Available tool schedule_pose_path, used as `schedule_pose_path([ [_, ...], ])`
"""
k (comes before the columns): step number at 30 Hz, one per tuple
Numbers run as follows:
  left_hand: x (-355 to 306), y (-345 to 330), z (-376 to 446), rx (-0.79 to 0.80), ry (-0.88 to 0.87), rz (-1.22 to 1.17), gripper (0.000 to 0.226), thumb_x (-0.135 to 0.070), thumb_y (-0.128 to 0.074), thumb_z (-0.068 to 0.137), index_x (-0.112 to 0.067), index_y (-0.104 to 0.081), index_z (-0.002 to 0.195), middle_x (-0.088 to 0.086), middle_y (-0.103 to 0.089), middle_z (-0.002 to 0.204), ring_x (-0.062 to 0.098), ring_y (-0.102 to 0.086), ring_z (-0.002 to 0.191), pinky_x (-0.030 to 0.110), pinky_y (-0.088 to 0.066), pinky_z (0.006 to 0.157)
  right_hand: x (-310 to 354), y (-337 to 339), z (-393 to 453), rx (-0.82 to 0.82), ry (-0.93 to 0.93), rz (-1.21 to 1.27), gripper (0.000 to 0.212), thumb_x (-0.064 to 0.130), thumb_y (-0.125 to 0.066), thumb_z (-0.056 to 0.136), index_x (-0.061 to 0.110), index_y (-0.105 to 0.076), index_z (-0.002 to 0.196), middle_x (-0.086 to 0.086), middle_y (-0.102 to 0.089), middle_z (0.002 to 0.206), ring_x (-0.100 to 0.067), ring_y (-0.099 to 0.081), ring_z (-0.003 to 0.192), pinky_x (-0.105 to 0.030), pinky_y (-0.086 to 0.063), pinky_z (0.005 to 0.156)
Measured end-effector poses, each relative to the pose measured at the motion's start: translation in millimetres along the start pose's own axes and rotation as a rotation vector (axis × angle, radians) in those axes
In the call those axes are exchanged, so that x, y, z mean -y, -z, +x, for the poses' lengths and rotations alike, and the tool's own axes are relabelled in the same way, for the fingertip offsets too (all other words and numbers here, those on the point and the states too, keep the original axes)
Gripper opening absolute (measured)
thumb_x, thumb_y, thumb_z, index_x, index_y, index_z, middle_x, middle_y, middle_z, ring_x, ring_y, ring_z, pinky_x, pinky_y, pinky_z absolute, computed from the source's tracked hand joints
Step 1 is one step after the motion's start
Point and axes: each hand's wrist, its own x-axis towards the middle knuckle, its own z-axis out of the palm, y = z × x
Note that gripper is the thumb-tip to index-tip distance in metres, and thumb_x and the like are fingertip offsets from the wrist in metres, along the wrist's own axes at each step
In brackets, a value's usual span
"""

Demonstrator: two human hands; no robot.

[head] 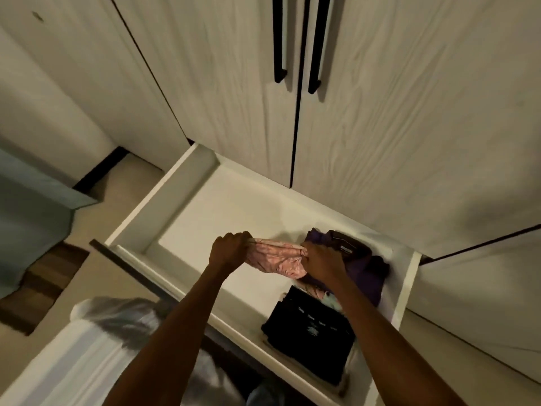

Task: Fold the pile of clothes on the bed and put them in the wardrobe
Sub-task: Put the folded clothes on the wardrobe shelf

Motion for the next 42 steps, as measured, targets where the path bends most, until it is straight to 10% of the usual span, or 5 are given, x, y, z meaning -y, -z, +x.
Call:
schedule_pose_path([
  [15,31,-33,139,-0.157,-0.165,-0.393,0.036,0.008,-0.040,0.089,-0.005,-0.048,0.122,0.016,-0.052,0.127,0.037,-0.050,0.119,0.047,-0.055,0.081,24,-27,106,-0.412,-0.212,0.148,0.045,-0.001,-0.067,0.082,0.018,-0.064,0.122,-0.005,-0.073,0.106,-0.027,-0.072,0.082,-0.038,-0.057,0.057],
  [19,72,-106,144,0.055,-0.334,-0.257,0.061,-0.003,-0.053,0.086,0.001,-0.036,0.144,0.028,-0.027,0.156,0.049,-0.018,0.145,0.053,-0.029,0.115,14,-83,109,-0.256,-0.171,0.079,0.057,0.001,-0.075,0.076,0.020,-0.064,0.128,-0.009,-0.067,0.119,-0.030,-0.072,0.082,-0.037,-0.056,0.048],
  [24,85,-161,115,0.505,-0.251,0.078,0.081,-0.027,-0.051,0.101,-0.012,0.005,0.158,0.010,0.014,0.164,0.031,0.006,0.153,0.046,-0.003,0.122,13,-175,104,0.168,-0.107,-0.069,0.046,0.031,-0.050,0.100,0.018,-0.047,0.144,-0.010,-0.045,0.150,-0.037,-0.049,0.131,-0.052,-0.049,0.097],
  [34,45,-144,70,0.313,-0.120,-0.173,0.065,-0.031,-0.045,0.103,-0.014,-0.014,0.158,0.010,-0.016,0.165,0.028,-0.016,0.152,0.042,-0.013,0.121,23,-163,77,0.123,-0.075,0.142,0.066,0.047,-0.024,0.101,0.016,-0.020,0.158,-0.007,-0.022,0.164,-0.033,-0.019,0.151,-0.048,-0.023,0.119],
  [42,-2,-115,9,0.146,-0.004,-0.331,0.053,-0.027,-0.050,0.101,-0.008,-0.037,0.149,0.012,-0.044,0.150,0.031,-0.041,0.139,0.045,-0.030,0.114,16,-132,24,0.041,-0.016,0.255,0.065,0.050,-0.031,0.096,0.012,-0.049,0.146,-0.011,-0.053,0.145,-0.036,-0.050,0.133,-0.049,-0.044,0.105],
])
